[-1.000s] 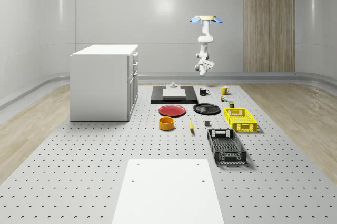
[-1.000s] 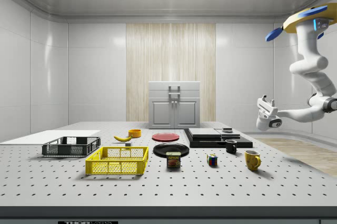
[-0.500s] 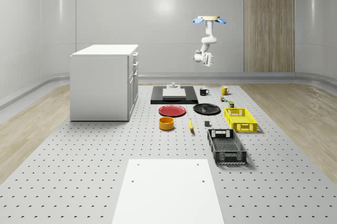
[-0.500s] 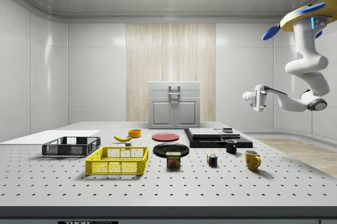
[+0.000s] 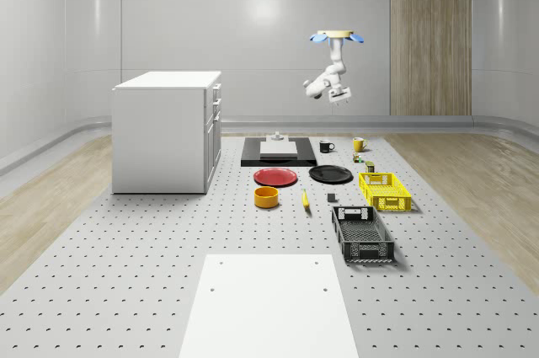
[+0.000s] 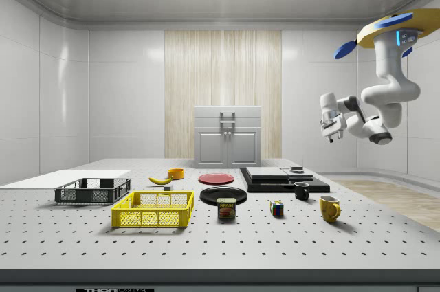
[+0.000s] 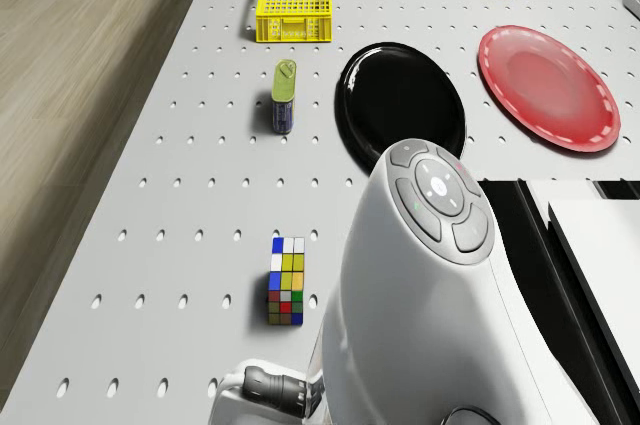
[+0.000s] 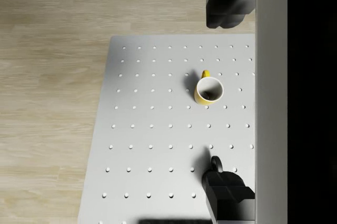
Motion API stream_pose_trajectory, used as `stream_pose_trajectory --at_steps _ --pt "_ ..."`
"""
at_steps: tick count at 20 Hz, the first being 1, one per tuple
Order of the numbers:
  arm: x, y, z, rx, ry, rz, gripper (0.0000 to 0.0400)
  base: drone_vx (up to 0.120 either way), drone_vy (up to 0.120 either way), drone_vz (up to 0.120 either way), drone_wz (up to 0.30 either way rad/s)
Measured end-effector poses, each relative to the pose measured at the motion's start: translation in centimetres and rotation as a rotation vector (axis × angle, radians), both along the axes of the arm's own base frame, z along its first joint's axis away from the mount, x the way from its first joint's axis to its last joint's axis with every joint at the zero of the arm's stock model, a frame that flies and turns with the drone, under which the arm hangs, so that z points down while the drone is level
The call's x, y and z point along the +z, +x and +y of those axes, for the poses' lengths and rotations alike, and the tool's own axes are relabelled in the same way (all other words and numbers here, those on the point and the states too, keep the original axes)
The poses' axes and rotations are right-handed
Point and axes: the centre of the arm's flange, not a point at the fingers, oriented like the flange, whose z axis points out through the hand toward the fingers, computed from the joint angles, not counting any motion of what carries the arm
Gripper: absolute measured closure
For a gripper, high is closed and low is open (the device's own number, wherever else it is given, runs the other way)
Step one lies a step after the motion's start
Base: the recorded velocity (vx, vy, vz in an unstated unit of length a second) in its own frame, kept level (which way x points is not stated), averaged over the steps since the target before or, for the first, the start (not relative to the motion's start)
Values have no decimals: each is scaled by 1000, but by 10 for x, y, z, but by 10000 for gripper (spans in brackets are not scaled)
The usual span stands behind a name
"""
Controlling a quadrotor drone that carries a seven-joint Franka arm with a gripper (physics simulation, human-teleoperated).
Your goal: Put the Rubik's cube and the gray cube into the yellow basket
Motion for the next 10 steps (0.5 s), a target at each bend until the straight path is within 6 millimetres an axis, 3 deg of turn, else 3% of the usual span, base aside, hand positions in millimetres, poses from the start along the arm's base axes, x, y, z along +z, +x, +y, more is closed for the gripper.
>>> stream_pose_trajectory --at_steps 10 --pt "-3 0 -19 -5 -195 6 0 120 120 0 0"
